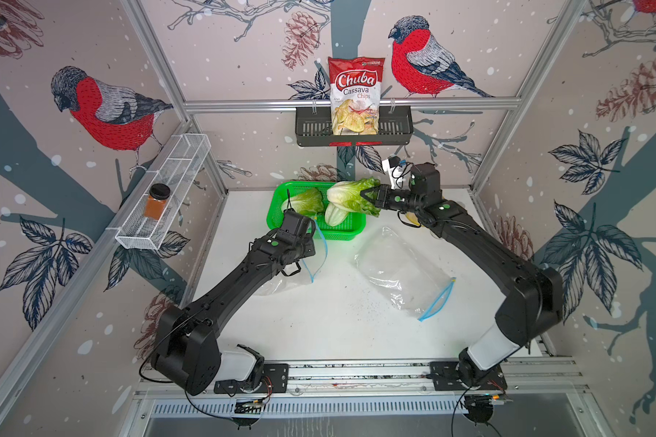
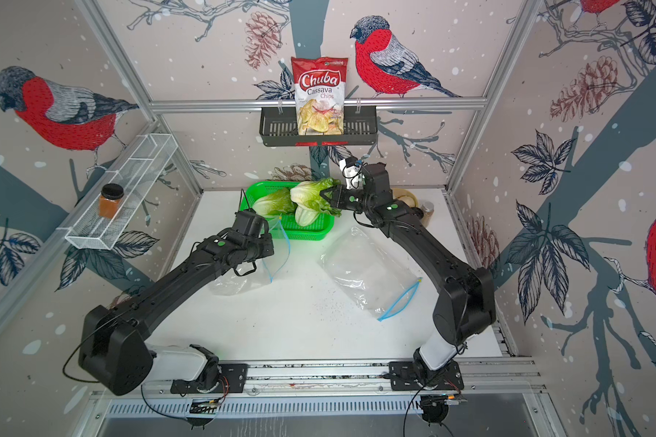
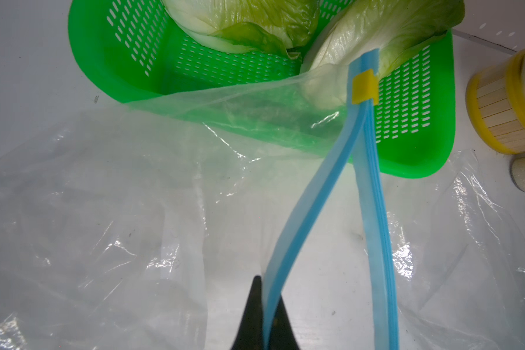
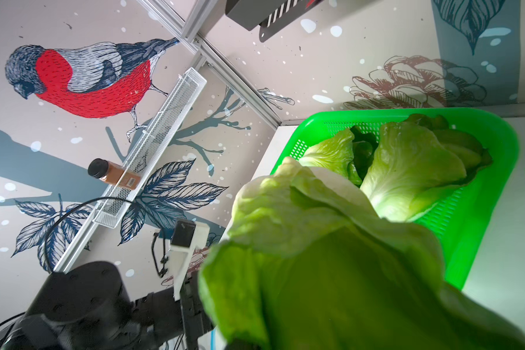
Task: Put the chinese cabbages into a zipper bag and zip it
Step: Place the Chinese cabbage in the zipper food storage bag.
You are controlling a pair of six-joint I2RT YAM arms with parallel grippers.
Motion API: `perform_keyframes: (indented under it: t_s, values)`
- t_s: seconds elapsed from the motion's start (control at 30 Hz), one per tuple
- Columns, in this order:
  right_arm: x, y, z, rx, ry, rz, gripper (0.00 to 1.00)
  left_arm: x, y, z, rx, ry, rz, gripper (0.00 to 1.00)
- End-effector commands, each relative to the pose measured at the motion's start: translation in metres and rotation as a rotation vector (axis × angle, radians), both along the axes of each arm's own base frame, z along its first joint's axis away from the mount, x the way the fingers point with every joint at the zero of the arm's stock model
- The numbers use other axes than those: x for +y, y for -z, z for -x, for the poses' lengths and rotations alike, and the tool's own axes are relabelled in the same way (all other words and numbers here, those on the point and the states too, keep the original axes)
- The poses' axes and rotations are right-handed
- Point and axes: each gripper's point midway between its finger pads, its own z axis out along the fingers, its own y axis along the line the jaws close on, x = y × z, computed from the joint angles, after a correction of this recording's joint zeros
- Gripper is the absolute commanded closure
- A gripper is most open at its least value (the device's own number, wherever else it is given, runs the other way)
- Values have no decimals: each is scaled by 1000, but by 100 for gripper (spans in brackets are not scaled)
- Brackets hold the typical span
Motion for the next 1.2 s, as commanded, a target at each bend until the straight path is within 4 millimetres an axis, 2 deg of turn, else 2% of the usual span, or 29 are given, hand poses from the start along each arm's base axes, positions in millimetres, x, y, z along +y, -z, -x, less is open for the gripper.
perform_keyframes:
  t_s: [0.0, 0.2, 0.3, 0.47, 0.67, 0.93, 1.03, 1.17]
  values:
    - [-6, -6, 30, -18, -48, -6, 100, -11, -13, -11, -45, 19, 53, 98]
    - [0, -8, 83, -55, -164, 0, 100, -20, -17, -17, -51, 41, 81, 98]
    - [7, -7, 96, -57, -192, 0, 100, -25, -19, -20, -55, 54, 100, 99]
    - [19, 3, 101, -38, -233, 3, 100, -32, -24, -22, -56, 74, 120, 99]
    - [23, 27, 95, -5, -240, 34, 100, -30, -34, -24, -86, 59, 133, 100]
    - [8, 57, 88, -21, -195, 227, 100, -29, -49, -23, -113, 75, 124, 100]
    - [9, 59, 89, -43, -200, 276, 100, -33, -50, -21, -109, 106, 131, 100]
    - [24, 43, 98, -103, -262, 268, 100, -38, -52, -19, -105, 132, 148, 100]
